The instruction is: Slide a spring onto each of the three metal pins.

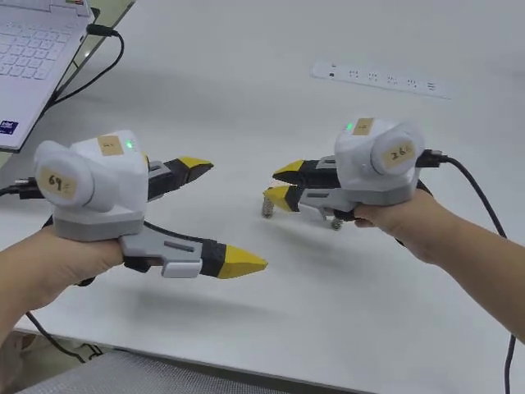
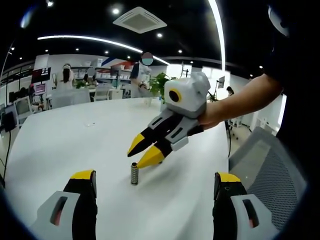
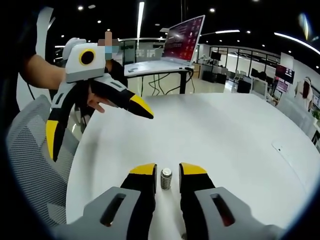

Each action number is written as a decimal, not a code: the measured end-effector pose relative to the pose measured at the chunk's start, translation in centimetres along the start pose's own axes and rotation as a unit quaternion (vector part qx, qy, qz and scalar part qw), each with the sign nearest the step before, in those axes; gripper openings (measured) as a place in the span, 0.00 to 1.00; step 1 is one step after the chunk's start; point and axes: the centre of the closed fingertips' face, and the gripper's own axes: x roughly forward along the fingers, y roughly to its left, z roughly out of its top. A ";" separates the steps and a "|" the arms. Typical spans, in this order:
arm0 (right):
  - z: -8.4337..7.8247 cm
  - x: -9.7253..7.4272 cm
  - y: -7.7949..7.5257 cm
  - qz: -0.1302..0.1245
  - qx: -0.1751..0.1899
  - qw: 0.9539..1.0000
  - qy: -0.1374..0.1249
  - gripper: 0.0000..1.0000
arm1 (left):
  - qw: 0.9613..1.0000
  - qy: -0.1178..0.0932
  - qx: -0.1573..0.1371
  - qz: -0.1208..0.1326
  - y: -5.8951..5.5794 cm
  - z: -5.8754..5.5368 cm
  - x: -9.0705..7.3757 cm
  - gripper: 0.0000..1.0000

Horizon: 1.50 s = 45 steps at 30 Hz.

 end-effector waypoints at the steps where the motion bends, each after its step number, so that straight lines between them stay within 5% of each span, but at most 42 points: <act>1: 0.0 -0.2 -0.1 -0.002 0.002 1.000 -0.001 0.17 | 1.000 0.001 0.001 -0.001 -0.1 0.1 0.1 0.95; 24: 0.0 -8.4 -1.4 -0.053 0.052 0.995 -0.063 0.47 | 1.000 0.003 0.015 -0.012 -1.5 2.4 1.5 0.96; 33: -2.7 -11.6 -1.2 -0.070 0.072 0.993 -0.056 0.61 | 1.000 0.004 0.016 -0.012 -1.9 2.7 1.9 0.97; 45: -5.4 -16.5 -2.5 -0.118 0.106 0.984 -0.074 0.88 | 1.000 0.000 0.008 0.004 -1.2 3.0 1.8 0.98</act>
